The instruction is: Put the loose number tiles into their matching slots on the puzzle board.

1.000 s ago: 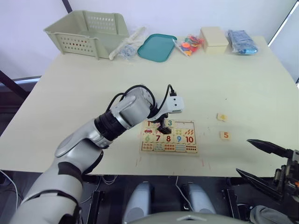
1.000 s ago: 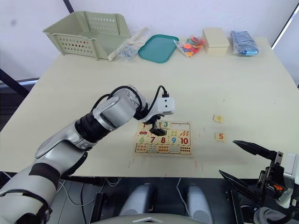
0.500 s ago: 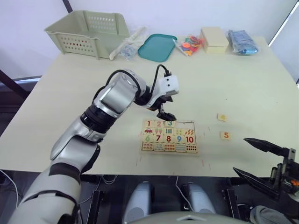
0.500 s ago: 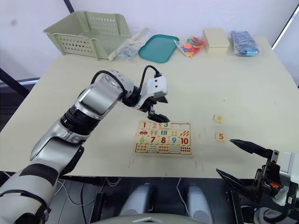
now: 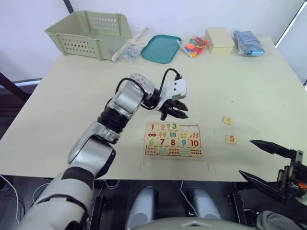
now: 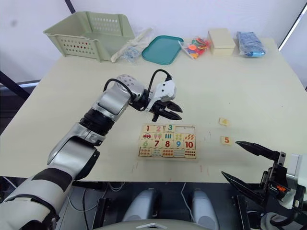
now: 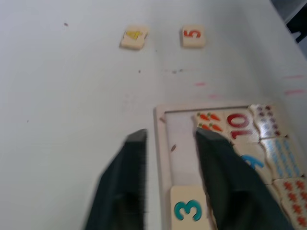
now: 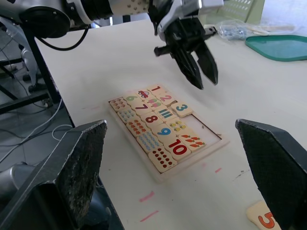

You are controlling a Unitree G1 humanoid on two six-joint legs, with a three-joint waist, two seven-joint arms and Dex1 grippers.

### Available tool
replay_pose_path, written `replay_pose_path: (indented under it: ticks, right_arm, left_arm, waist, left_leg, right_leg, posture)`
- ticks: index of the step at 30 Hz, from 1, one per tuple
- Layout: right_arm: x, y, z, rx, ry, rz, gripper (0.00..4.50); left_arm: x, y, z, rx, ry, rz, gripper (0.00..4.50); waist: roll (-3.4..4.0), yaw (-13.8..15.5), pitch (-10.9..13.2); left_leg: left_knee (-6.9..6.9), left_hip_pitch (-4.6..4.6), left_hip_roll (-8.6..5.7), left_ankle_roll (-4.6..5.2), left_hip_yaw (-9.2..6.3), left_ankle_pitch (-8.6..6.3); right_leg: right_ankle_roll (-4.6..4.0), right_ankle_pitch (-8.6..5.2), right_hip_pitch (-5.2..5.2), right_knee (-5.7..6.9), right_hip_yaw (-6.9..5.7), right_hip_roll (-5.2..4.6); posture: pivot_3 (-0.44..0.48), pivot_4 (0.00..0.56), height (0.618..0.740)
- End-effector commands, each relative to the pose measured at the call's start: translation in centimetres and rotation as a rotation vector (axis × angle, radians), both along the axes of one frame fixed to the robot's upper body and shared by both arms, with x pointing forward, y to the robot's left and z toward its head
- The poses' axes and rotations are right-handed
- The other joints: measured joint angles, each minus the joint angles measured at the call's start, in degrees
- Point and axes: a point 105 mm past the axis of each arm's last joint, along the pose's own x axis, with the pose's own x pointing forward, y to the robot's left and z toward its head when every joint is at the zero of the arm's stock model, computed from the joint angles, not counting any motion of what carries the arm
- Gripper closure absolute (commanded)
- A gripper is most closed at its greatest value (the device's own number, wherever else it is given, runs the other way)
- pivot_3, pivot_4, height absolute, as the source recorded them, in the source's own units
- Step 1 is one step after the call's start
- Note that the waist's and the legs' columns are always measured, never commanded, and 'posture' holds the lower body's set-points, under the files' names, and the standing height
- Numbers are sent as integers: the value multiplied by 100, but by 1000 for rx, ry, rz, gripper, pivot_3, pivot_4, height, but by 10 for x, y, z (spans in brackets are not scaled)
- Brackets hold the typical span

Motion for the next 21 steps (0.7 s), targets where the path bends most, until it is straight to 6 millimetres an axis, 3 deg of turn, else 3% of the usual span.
replay_pose_path:
  ticks: [1,21]
  right_arm:
    - [-3,5,4,-3,-19,19,0]
    - [-1,5,4,-4,-23,22,0]
  left_arm:
    - [3,-3,-1,9,-42,-31,4467]
    - [15,2,-30,72,-43,10,4467]
  waist:
    - [0,-1,0]
    - [-1,-1,0]
  left_leg:
    - [0,-1,0,0,0,0]
    - [0,-2,-1,0,-2,0]
  right_leg:
    - [0,0,0,0,0,0]
    - [1,0,0,0,-2,0]
  posture:
    - [0,150,740]
    - [0,150,740]
